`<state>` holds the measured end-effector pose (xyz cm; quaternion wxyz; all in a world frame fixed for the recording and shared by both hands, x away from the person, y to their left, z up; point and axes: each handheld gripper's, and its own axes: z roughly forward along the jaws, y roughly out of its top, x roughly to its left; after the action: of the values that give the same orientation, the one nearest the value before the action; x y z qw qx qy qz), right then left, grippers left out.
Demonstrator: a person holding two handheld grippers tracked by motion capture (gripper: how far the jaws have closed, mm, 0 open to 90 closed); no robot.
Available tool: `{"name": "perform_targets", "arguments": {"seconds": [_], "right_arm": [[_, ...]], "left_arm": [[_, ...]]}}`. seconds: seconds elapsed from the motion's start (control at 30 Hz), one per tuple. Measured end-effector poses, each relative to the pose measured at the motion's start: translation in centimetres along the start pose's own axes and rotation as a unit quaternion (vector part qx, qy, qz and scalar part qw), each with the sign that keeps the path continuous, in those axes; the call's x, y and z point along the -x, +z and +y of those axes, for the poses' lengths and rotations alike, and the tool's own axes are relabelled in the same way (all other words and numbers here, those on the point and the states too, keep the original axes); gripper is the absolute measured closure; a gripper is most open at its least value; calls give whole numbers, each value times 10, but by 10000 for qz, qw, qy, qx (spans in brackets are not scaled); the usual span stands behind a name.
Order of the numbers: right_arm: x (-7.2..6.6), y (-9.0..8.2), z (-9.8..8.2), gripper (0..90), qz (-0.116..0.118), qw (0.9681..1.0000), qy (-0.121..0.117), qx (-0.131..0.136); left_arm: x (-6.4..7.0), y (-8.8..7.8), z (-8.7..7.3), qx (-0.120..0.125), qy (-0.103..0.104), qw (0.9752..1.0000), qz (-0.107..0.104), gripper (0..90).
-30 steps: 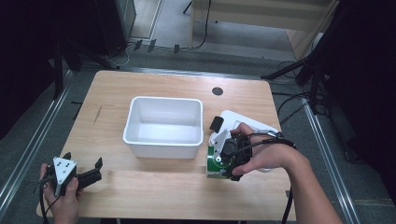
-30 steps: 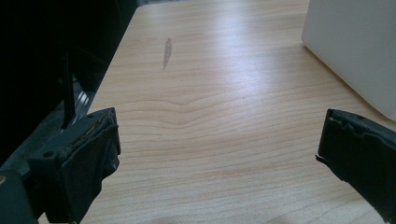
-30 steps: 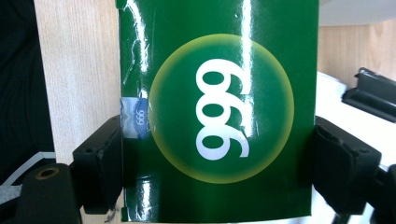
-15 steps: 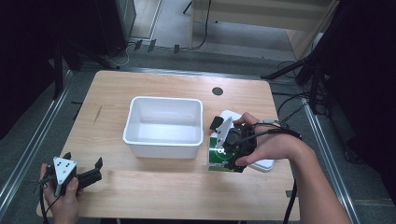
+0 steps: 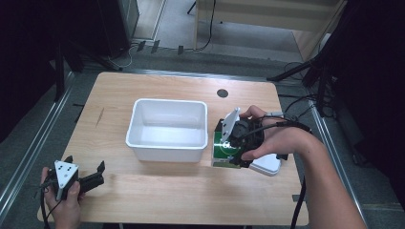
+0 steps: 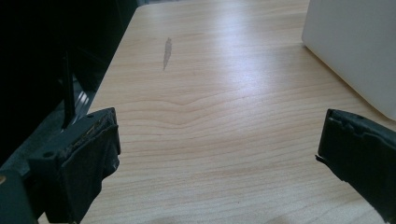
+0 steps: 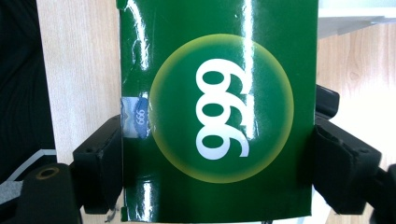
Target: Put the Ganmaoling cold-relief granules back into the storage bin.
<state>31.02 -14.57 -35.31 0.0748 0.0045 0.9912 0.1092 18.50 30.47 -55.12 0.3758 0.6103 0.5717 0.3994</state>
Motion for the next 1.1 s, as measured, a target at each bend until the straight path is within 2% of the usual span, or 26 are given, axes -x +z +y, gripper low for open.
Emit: {"name": "perform_targets", "arguments": {"seconds": [0.6, 1.1], "right_arm": [[17, -24, 17, 164, -43, 10000, -34, 52], [28, -32, 32, 164, -40, 10000, 15, 51]], "left_arm": [[0, 0, 0, -2, 7, 10000, -6, 0], [-1, 0, 0, -2, -9, 10000, -27, 0]]}}
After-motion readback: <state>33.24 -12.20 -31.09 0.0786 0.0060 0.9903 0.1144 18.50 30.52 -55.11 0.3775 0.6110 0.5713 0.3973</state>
